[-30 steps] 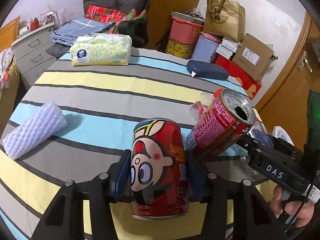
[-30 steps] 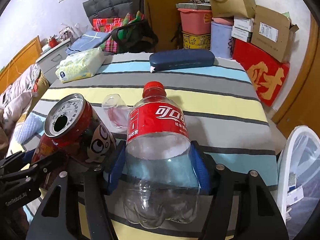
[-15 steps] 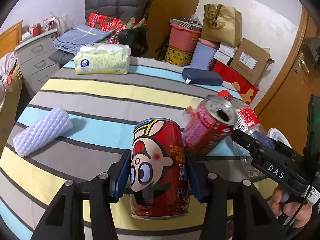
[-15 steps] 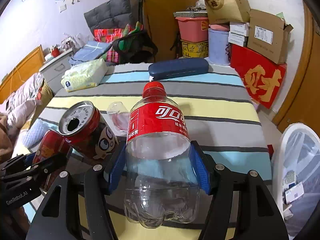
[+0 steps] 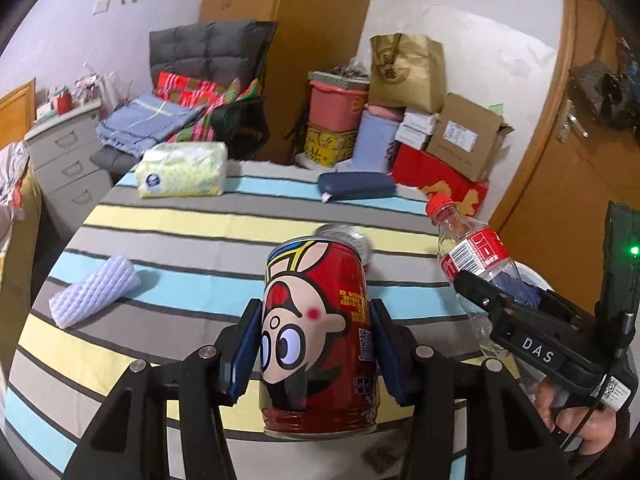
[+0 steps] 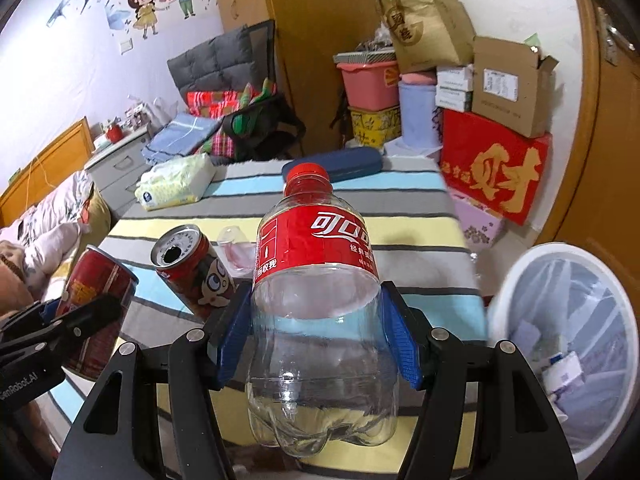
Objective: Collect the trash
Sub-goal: 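Carry the red can and cola bottle over the wastebasket, then open both tools to drop the can and bottle into the wastebasket, then move both tools back toward the brown wrapper and foam net, then grasp the brown wrapper with the right tool while the left tool grasps the lavender foam net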
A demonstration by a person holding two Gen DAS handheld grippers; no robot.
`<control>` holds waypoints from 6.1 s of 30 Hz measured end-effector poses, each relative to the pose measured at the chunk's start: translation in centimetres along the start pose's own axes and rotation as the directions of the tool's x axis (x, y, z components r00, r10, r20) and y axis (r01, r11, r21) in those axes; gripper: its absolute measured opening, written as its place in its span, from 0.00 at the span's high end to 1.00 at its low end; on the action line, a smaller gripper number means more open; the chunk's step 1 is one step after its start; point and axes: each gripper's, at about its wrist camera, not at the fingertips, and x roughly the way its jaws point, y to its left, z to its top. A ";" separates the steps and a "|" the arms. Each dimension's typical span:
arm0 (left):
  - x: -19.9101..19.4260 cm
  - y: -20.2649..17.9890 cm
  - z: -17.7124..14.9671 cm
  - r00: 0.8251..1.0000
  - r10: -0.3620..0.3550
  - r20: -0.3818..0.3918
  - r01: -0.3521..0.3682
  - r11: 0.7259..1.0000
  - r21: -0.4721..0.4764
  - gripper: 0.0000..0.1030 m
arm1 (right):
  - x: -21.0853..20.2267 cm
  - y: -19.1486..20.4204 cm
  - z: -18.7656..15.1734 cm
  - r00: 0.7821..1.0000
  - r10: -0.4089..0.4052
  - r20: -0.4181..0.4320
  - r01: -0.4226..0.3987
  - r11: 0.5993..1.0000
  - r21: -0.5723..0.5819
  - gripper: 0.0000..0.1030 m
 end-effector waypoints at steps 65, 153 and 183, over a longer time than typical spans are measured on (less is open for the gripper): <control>12.4 -29.0 -3.3 0.948 -0.227 -0.223 0.285 0.917 0.278 0.41 | -4.2 -20.4 -4.4 0.955 -0.276 -0.106 0.292 0.939 0.181 0.38; -5.3 10.2 -7.7 0.990 0.138 0.025 -0.135 0.986 -0.096 0.40 | 1.1 6.9 -7.8 0.985 0.025 -0.169 -0.023 1.000 0.015 0.37; 1.9 19.7 -1.1 0.970 0.231 -0.075 -0.233 0.972 -0.018 0.37 | 3.5 10.4 -6.1 0.979 -0.014 -0.204 -0.014 0.991 -0.132 0.79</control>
